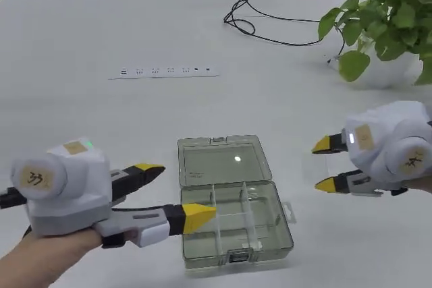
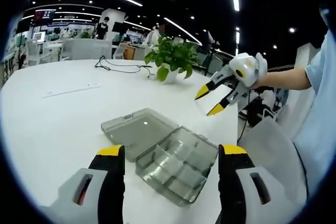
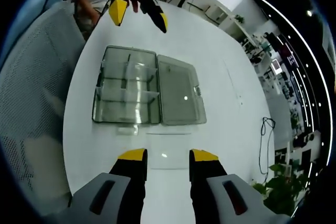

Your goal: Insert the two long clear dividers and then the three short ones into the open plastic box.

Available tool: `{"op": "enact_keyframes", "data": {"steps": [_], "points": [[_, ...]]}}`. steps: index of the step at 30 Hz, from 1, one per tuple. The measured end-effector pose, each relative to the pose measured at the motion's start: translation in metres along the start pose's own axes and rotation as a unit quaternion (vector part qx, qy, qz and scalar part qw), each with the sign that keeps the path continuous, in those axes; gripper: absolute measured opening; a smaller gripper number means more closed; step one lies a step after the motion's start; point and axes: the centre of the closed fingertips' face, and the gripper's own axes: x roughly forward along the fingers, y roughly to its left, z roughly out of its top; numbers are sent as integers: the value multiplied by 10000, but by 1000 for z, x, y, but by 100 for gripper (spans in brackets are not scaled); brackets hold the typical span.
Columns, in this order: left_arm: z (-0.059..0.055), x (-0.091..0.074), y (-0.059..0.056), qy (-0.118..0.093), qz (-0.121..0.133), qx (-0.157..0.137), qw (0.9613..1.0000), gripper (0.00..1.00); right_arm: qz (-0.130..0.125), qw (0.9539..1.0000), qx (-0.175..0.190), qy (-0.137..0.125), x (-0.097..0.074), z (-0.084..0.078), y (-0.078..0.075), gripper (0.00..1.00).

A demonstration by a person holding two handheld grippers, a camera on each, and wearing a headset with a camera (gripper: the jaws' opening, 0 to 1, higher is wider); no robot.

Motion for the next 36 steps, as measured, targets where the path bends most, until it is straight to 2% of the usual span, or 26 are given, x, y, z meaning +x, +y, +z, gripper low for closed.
{"op": "enact_keyframes", "data": {"steps": [1, 2, 3, 4, 5, 6, 7, 9, 10, 11, 13, 14, 15, 16, 19, 21, 22, 24, 27, 29, 32, 36], "points": [[-2, 3, -4, 93, -89, -125, 9998, 69, -22, 9999, -102, -52, 2, 7, 0, 32], [-9, 8, -5, 328, -123, -243, 9991, 66, -67, 9998, -176, -91, 4, 16, -1, 32], [-11, 11, -5, 432, -124, -282, 9986, 63, -102, 9997, -208, -98, 6, 21, -2, 32], [-7, 15, -7, 343, -156, -257, 9990, 62, -95, 9995, -259, -138, 9, 29, -1, 32], [-7, 19, -9, 392, -187, -357, 9984, 61, -118, 9994, -280, -182, 11, 35, -2, 32], [-8, 21, -11, 456, -207, -488, 9976, 60, -144, 9992, -299, -215, 12, 41, -3, 32], [-4, 24, -13, 374, -262, -609, 9971, 59, -141, 9990, -330, -277, 14, 49, -2, 32], [-1, 29, -12, 396, -260, -906, 9948, 56, -214, 9985, -341, -376, 16, 62, -3, 32], [2, 31, -13, 339, -292, -1038, 9936, 53, -214, 9983, -343, -415, 18, 67, -3, 32], [2, 33, -11, 371, -234, -1328, 9902, 51, -273, 9980, -323, -467, 19, 74, -3, 32], [7, 36, -9, 243, -221, -1651, 9857, 43, -258, 9977, -374, -511, 22, 82, 0, 32], [8, 37, -8, 227, -215, -1865, 9820, 40, -277, 9975, -360, -533, 23, 85, 0, 32], [8, 37, -8, 215, -243, -1903, 9812, 37, -307, 9973, -365, -558, 24, 90, 1, 32], [7, 37, -11, 250, -321, -2020, 9785, 34, -263, 9972, -408, -566, 25, 93, 4, 32], [-1, 37, -11, 397, -331, -2061, 9772, 27, -250, 9963, -525, -632, 26, 104, 11, 32], [-3, 36, -13, 388, -388, -2140, 9753, 20, -242, 9959, -535, -693, 26, 111, 15, 32], [-2, 35, -15, 367, -440, -2319, 9710, 17, -231, 9956, -584, -696, 27, 113, 18, 32], [-1, 34, -17, 271, -492, -2447, 9680, 11, -178, 9955, -573, -732, 28, 116, 21, 32], [-1, 32, -18, 248, -517, -2518, 9661, 5, -137, 9953, -579, -758, 28, 118, 25, 32], [0, 32, -19, 230, -551, -2589, 9641, 4, -115, 9953, -574, -770, 28, 119, 27, 32], [0, 32, -21, 245, -588, -2591, 9637, 2, -92, 9953, -579, -766, 28, 120, 28, 32], [1, 33, -25, 233, -680, -2658, 9613, 0, -57, 9954, -572, -773, 28, 120, 31, 32]]}}
